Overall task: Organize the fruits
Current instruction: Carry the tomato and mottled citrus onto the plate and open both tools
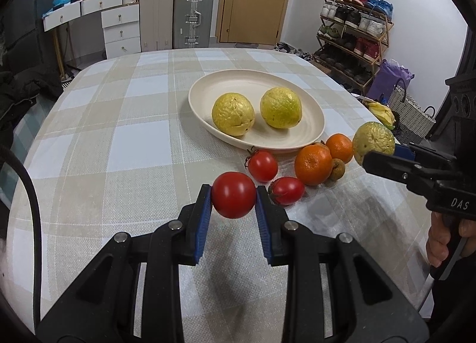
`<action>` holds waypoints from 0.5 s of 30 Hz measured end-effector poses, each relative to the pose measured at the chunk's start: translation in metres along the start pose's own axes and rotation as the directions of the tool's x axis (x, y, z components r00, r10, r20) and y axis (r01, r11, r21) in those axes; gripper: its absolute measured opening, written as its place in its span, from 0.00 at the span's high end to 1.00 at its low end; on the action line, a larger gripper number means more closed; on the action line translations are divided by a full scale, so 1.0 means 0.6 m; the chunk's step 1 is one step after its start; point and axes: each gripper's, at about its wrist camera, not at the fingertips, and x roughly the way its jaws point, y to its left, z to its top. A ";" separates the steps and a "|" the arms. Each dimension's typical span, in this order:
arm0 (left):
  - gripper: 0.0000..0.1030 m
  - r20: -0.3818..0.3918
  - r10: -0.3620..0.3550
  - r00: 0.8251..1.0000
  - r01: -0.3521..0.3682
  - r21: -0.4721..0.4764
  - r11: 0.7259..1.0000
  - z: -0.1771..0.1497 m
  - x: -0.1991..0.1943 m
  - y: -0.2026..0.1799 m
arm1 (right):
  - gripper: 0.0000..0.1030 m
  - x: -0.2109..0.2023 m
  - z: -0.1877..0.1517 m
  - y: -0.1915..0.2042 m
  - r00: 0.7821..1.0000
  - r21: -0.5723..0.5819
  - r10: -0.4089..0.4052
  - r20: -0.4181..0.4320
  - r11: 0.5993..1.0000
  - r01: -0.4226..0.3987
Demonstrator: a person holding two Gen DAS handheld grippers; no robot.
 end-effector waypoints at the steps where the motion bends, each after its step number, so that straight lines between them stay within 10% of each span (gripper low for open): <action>1: 0.74 0.001 0.002 1.000 -0.002 -0.001 1.000 0.001 0.001 0.000 | 0.49 -0.001 0.001 -0.001 1.000 0.002 -0.002 0.003 1.000 0.002; 15: 0.74 0.018 0.009 1.000 -0.009 0.006 1.000 0.045 0.037 -0.014 | 0.49 -0.001 0.024 -0.016 0.999 0.001 -0.043 0.030 0.999 0.043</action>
